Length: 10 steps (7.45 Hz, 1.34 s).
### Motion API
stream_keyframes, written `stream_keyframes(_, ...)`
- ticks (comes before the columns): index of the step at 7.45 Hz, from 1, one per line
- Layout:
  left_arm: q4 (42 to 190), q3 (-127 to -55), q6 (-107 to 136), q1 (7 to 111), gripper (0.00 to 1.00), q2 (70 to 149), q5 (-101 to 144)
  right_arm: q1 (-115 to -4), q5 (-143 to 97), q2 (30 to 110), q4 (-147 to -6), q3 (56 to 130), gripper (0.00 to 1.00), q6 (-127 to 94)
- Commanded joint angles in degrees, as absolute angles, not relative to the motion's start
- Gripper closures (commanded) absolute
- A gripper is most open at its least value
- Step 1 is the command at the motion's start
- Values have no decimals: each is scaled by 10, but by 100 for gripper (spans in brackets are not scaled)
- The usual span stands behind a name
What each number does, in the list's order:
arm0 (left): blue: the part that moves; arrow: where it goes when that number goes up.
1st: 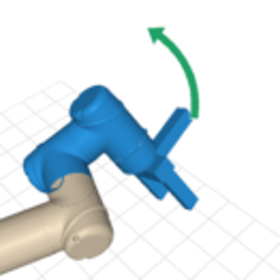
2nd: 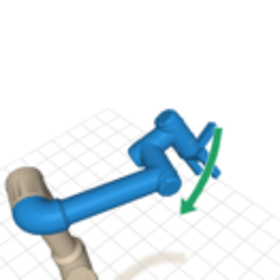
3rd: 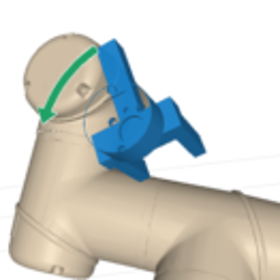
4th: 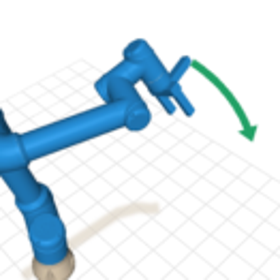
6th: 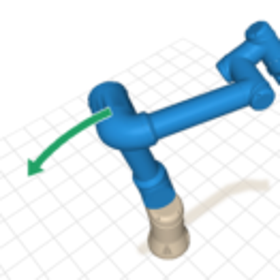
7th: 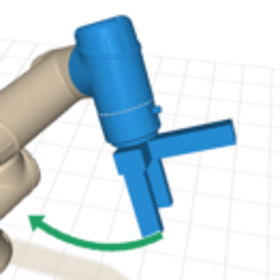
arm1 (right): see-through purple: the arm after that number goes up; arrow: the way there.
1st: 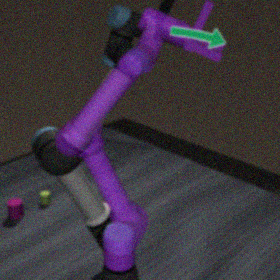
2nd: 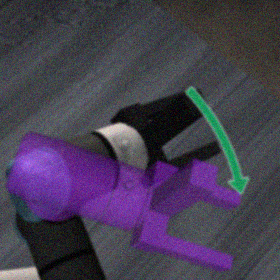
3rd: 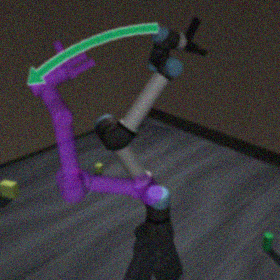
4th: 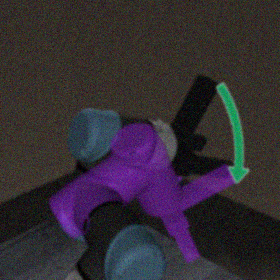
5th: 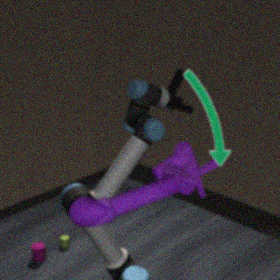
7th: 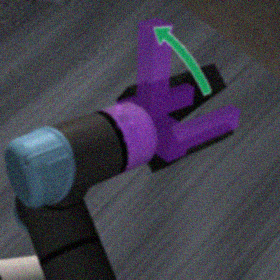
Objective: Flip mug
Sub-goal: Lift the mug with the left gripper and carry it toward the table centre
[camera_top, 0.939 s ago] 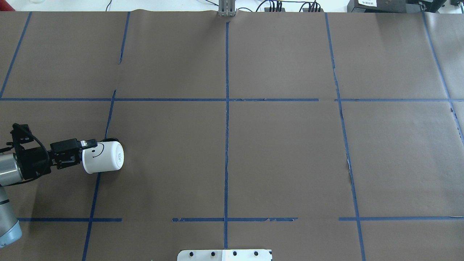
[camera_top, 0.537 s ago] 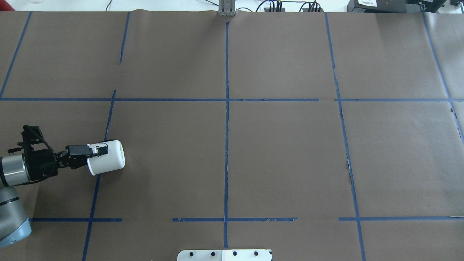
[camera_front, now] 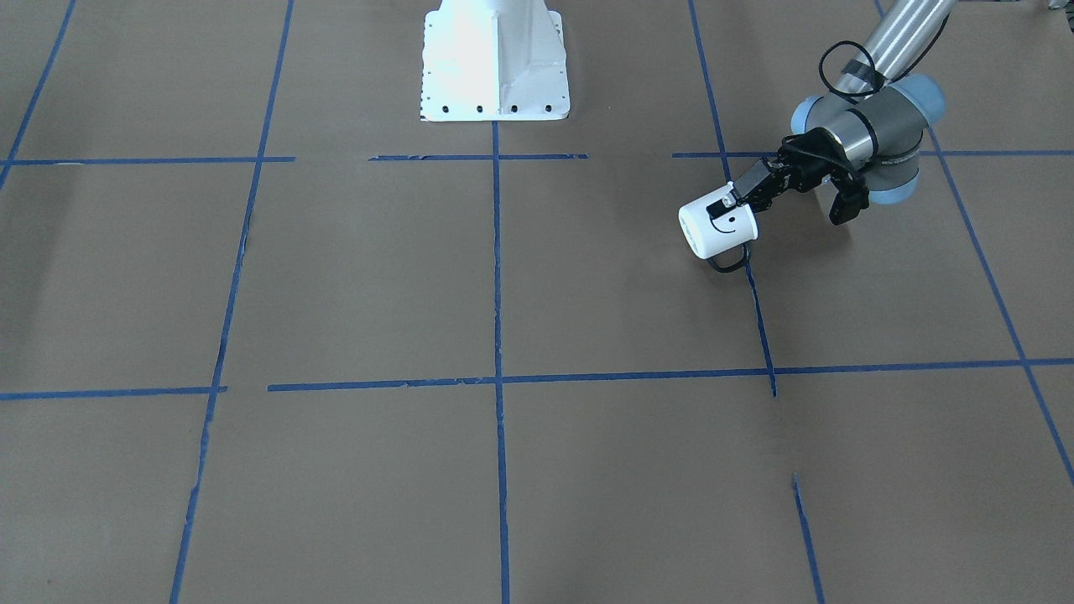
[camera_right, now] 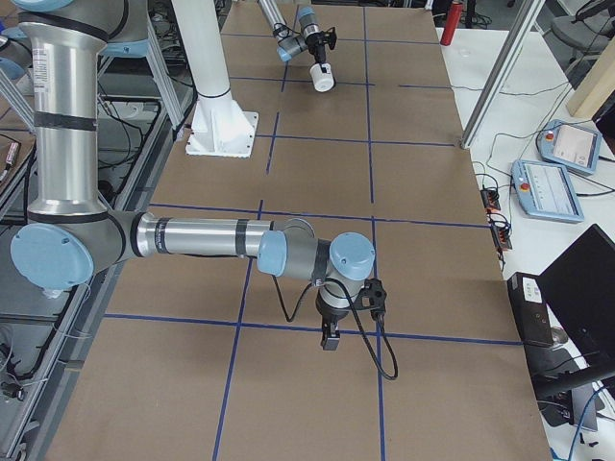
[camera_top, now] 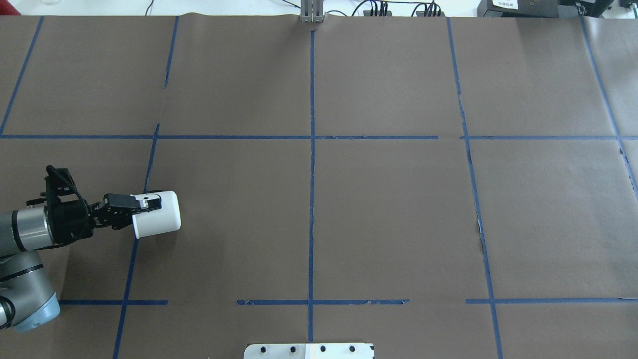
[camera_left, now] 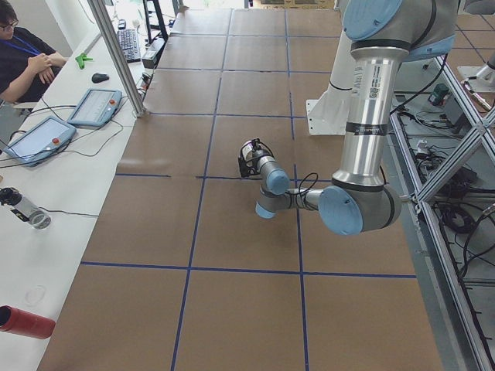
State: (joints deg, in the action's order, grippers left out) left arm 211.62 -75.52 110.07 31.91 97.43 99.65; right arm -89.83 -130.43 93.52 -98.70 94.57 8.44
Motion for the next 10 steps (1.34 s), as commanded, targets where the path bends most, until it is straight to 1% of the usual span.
stream_keyframes(1,2023,-804,1107,350,100,1001,1045,-898,-1304,935,-987,946,0,84)
stream_keyframes(3,1773,-906,1103,382,100,1037,1114,-898,-1304,935,-987,946,0,84)
stream_keyframes(4,1614,-933,1100,394,100,1088,1137,-898,-1304,935,-987,946,0,84)
stream_keyframes(5,1450,-936,1100,392,100,1159,1142,-898,-1304,935,-987,946,0,84)
stream_keyframes(6,1247,-932,1099,389,100,1252,1141,-898,-1304,935,-987,946,0,84)
stream_keyframes(7,1134,-928,1097,388,100,1312,1140,-898,-1304,935,-987,946,0,84)
stream_keyframes(8,1070,-885,1086,384,100,1371,1139,-898,-1304,935,-987,946,0,84)
stream_keyframes(9,1057,-799,1079,375,100,1432,1136,-898,-1304,935,-987,946,0,84)
stream_keyframes(10,1055,-752,1070,370,100,1460,1132,-898,-1304,935,-987,946,0,84)
